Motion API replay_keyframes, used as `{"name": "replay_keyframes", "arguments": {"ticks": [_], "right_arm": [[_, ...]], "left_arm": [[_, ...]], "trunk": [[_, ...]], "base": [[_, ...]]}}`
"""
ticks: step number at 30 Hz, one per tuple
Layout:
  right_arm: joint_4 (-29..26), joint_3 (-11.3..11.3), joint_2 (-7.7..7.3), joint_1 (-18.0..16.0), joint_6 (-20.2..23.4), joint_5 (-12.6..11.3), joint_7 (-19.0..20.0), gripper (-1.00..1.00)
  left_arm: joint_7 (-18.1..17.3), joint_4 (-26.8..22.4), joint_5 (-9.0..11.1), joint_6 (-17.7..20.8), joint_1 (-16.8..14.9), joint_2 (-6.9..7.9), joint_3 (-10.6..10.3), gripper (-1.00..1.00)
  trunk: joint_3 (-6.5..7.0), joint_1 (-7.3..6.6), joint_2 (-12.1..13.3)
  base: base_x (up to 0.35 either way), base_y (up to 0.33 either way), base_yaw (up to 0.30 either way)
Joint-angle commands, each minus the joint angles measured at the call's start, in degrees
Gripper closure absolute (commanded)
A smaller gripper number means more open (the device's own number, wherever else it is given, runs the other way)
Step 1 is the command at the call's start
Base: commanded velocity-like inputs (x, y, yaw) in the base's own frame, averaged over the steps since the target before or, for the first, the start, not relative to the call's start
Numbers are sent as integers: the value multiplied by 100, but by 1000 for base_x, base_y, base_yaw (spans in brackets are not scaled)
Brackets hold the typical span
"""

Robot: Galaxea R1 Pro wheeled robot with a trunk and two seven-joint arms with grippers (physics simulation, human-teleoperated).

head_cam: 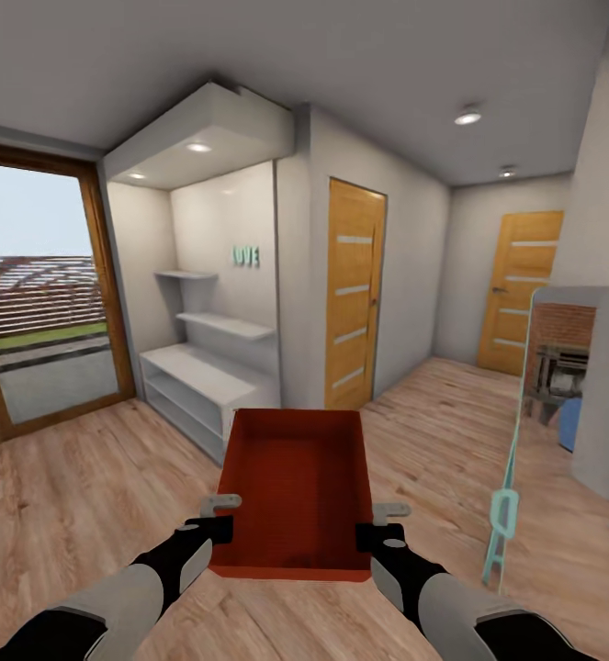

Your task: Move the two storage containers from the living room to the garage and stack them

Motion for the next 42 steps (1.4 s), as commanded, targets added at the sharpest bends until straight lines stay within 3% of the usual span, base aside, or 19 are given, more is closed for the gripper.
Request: {"name": "replay_keyframes", "arguments": {"ticks": [1, 14, 42], "right_arm": [[31, 13, 0, 1, -33, -119, -53, 100], [31, 10, 0, 1, -37, -117, -53, 100], [31, 5, -17, 1, -41, -120, -53, 100]], "left_arm": [[95, -29, -83, -60, -4, 0, 195, 100], [95, -32, -83, -60, -4, 0, 195, 100], [95, -38, -83, -60, -4, 0, 195, 100]], "trunk": [[-1, 5, -2], [-1, 5, -2], [-1, 5, -2]], "base": [[323, 0, -272], [323, 37, -278], [322, 162, -280]]}}
